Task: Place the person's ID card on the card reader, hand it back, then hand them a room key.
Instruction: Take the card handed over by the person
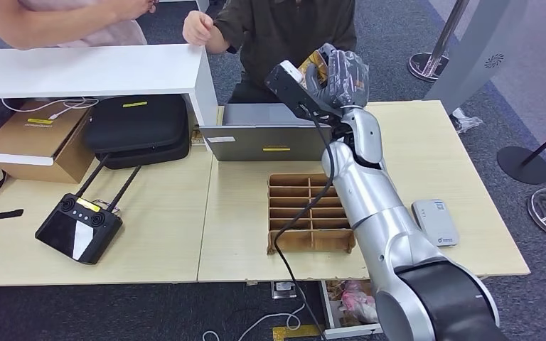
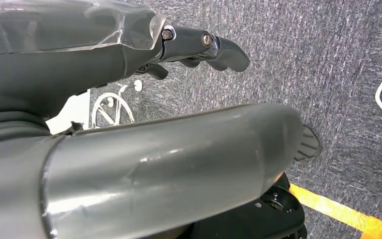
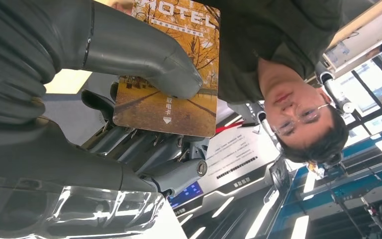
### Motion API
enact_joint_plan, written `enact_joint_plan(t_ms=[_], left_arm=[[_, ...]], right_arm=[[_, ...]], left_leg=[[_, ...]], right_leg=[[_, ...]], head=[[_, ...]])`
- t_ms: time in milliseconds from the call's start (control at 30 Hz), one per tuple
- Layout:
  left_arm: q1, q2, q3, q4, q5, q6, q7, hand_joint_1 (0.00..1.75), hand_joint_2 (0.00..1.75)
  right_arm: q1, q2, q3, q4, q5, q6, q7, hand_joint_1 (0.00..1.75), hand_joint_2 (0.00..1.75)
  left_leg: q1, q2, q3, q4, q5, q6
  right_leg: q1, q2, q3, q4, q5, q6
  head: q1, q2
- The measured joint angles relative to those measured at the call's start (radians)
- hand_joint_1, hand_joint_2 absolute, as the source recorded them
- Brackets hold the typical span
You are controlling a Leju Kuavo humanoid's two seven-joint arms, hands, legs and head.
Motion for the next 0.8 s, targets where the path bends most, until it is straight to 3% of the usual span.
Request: enact_joint_plan(t_ms=[133,200,267,333,400,467,800], left_arm=[[0.0,0.0,0.0,0.0,0.0,0.0,0.0,0.0,0.0],[0.0,0.0,0.0,0.0,-0.001,0.0,0.001,0.0,0.0],[0.0,0.0,-0.001,0.0,-0.006,0.0,0.007,0.0,0.0],[0.0,0.001,-0.005,0.0,-0.01,-0.001,0.016,0.0,0.0],[0.0,0.001,-0.007,0.0,-0.009,0.0,0.02,0.0,0.0],[0.001,0.002,-0.007,0.0,-0.005,0.001,0.02,0.0,0.0],[-0.002,-0.003,-0.007,0.003,0.018,0.023,0.015,0.0,0.0]], right_arm=[[0.0,0.0,0.0,0.0,-0.007,0.004,-0.002,1.75,1.75],[-0.001,0.0,-0.008,0.0,-0.073,0.06,-0.016,1.75,1.75],[-0.008,0.005,-0.06,0.007,-0.285,0.246,-0.024,1.75,1.75],[-0.023,0.009,-0.149,0.025,-0.602,0.491,-0.016,1.75,1.75],[-0.043,0.008,-0.221,0.05,-0.863,0.624,-0.01,1.75,1.75],[-0.065,0.007,-0.264,0.071,-0.96,0.645,-0.008,1.75,1.75],[-0.082,-0.008,-0.274,0.091,-0.949,0.566,0.003,1.75,1.75]], left_leg=[[0.0,0.0,0.0,0.0,0.0,0.0],[0.0,0.0,0.0,0.0,0.0,0.0],[0.0,0.0,0.0,0.0,0.0,0.0],[0.0,0.0,0.0,0.0,0.0,0.0],[0.0,0.0,0.0,0.0,0.0,0.0],[0.0,0.0,0.0,0.0,0.0,0.0],[0.0,0.0,0.0,0.0,0.0,0.0]], right_leg=[[0.0,0.0,0.0,0.0,0.0,0.0],[0.0,0.0,0.0,0.0,0.0,0.0],[0.0,0.0,0.0,0.0,0.0,0.0],[0.0,-0.001,0.0,0.0,0.0,0.0],[0.0,-0.001,0.0,0.0,0.0,0.0],[0.0,-0.001,0.0,0.0,0.0,0.0],[0.0,0.0,-0.001,0.0,0.0,0.0]], head=[[0.0,0.0],[0.0,0.0],[0.0,0.0],[0.0,0.0],[0.0,0.0],[0.0,0.0],[0.0,0.0]])
